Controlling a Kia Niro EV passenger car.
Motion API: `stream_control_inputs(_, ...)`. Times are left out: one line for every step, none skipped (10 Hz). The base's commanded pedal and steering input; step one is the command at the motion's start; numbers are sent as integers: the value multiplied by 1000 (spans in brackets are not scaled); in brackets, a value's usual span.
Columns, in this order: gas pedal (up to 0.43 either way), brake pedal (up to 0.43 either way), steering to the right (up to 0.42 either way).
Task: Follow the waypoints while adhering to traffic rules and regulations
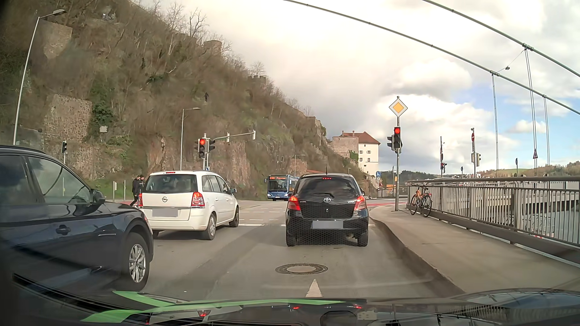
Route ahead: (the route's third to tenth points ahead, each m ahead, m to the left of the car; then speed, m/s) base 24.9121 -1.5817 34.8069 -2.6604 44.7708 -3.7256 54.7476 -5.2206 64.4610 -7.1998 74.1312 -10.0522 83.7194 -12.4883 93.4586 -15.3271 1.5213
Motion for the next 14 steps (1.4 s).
stream_control_inputs(0, 85, 12)
stream_control_inputs(0, 85, 12)
stream_control_inputs(0, 98, 12)
stream_control_inputs(0, 110, 12)
stream_control_inputs(0, 116, 12)
stream_control_inputs(0, 134, 12)
stream_control_inputs(0, 140, 12)
stream_control_inputs(0, 128, 12)
stream_control_inputs(0, 122, 12)
stream_control_inputs(0, 110, 12)
stream_control_inputs(0, 98, 12)
stream_control_inputs(0, 110, 12)
stream_control_inputs(0, 110, 12)
stream_control_inputs(0, 110, 12)
